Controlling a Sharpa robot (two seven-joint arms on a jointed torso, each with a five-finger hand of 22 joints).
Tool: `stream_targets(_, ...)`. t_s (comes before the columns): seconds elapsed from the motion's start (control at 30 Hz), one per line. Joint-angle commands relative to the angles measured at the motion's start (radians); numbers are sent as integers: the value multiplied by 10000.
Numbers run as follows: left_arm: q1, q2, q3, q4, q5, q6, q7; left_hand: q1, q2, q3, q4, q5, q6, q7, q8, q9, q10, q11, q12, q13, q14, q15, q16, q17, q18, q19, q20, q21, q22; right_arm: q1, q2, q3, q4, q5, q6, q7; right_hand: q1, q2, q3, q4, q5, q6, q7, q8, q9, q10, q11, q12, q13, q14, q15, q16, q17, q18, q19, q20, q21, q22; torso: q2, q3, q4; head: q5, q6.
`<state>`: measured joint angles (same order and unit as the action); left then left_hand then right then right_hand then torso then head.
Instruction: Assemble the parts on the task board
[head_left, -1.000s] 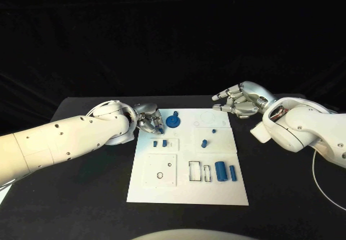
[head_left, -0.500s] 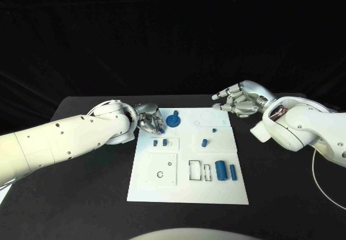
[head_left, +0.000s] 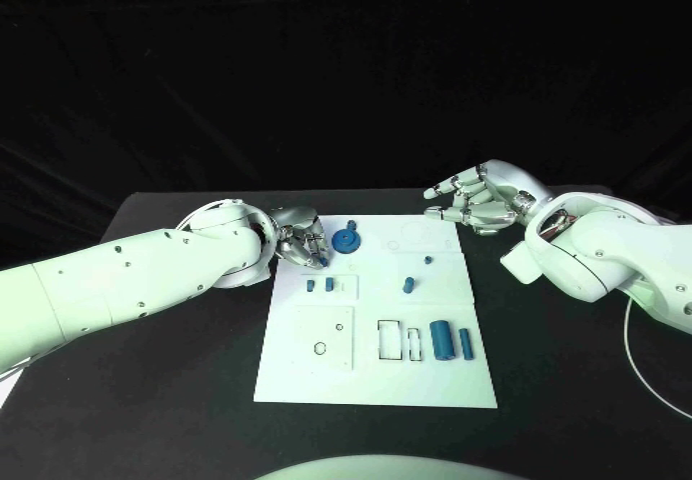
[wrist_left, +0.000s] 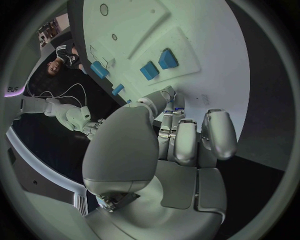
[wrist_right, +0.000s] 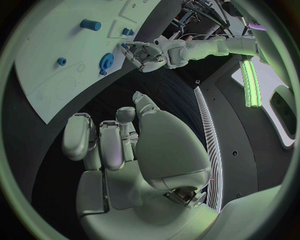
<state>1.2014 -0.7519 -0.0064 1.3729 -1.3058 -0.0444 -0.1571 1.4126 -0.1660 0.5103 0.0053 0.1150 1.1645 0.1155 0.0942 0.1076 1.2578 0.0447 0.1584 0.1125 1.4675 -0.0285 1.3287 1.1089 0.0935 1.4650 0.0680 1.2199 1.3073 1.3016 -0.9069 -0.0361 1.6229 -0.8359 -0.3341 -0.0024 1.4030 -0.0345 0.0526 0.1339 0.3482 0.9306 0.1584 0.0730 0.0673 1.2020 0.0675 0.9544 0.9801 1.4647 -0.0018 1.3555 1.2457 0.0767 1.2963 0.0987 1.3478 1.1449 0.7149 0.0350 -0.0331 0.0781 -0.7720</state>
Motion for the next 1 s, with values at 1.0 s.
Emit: stream_targets(1.0,-4,98,-70,-54,-110,343,-324,-341,-257,33,26,-3,-1695,354,-349,-452,-493,329,-704,-159,177,178,-88,-319,-197,188,156,-80,252,-5,-5,0,-83,-264,301,-132,11,43,56,-19,54,51,6,35,8,-246,-4,-314,-352,363,-72,-103,-85,208,-165,16,-147,-146,-11,-7,5,-8,-50)
